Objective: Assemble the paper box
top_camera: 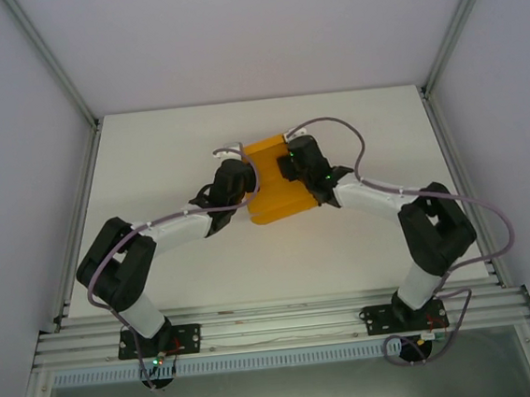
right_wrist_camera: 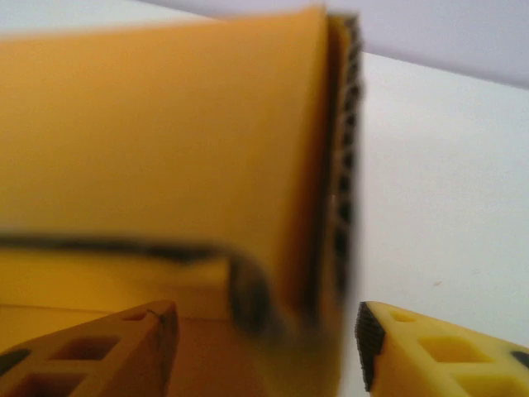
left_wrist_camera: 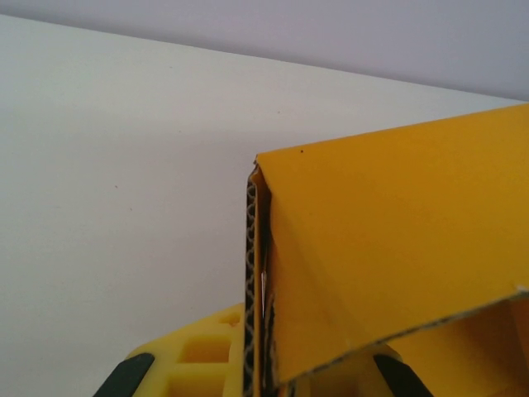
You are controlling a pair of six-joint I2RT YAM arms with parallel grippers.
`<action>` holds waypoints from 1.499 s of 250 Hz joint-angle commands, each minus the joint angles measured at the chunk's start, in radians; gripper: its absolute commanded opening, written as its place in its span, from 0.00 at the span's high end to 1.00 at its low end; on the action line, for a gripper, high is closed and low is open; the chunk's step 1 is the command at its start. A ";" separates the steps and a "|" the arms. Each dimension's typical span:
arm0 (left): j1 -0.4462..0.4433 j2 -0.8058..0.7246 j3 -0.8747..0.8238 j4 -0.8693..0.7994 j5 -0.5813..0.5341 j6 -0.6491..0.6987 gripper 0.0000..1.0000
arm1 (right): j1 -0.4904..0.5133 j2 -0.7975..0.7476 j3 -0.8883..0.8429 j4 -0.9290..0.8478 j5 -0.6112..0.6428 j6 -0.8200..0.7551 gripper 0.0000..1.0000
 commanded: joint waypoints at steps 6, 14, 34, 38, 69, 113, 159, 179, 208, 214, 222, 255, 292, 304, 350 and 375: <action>-0.001 -0.004 0.028 0.004 -0.032 0.035 1.00 | -0.002 -0.140 -0.041 0.058 -0.076 0.015 0.06; -0.001 -0.007 0.029 -0.002 -0.032 0.044 1.00 | -0.003 -0.169 -0.057 0.056 -0.067 0.023 0.00; 0.001 -0.017 0.037 -0.033 -0.028 0.092 1.00 | -0.005 -0.254 -0.105 0.053 -0.032 0.057 0.00; 0.001 -0.018 0.040 -0.044 -0.028 0.104 1.00 | -0.007 -0.273 -0.116 0.055 -0.020 0.067 0.00; 0.011 -0.039 0.068 -0.108 -0.024 0.192 1.00 | -0.025 -0.446 -0.226 0.103 0.116 0.189 0.00; 0.064 -0.050 0.171 -0.265 0.226 0.424 1.00 | -0.084 -0.593 -0.260 -0.071 0.274 0.333 0.00; 0.108 0.012 0.478 -0.895 0.586 0.920 1.00 | -0.134 -0.625 -0.231 -0.306 0.289 0.371 0.00; 0.091 0.066 0.606 -1.134 0.577 1.067 1.00 | -0.149 -0.644 -0.256 -0.306 0.254 0.367 0.00; 0.066 0.154 0.732 -1.292 0.459 1.112 1.00 | -0.178 -0.653 -0.251 -0.359 0.170 0.359 0.00; 0.059 0.176 0.754 -1.320 0.444 1.116 1.00 | -0.185 -0.653 -0.248 -0.374 0.162 0.362 0.00; 0.047 0.208 0.781 -1.359 0.420 1.118 1.00 | -0.189 -0.654 -0.247 -0.389 0.165 0.365 0.00; -0.010 0.327 0.842 -1.432 0.307 1.106 1.00 | -0.215 -0.665 -0.263 -0.409 0.166 0.370 0.00; -0.055 0.407 0.862 -1.369 0.124 1.088 1.00 | -0.242 -0.668 -0.267 -0.413 0.140 0.360 0.00; -0.064 0.442 0.892 -1.359 0.098 1.081 1.00 | -0.246 -0.666 -0.272 -0.405 0.137 0.356 0.00; -0.116 0.616 0.987 -1.298 -0.082 1.060 1.00 | -0.253 -0.652 -0.278 -0.378 0.127 0.356 0.00; -0.141 0.698 1.004 -1.265 -0.124 1.083 1.00 | -0.257 -0.642 -0.273 -0.383 0.123 0.352 0.00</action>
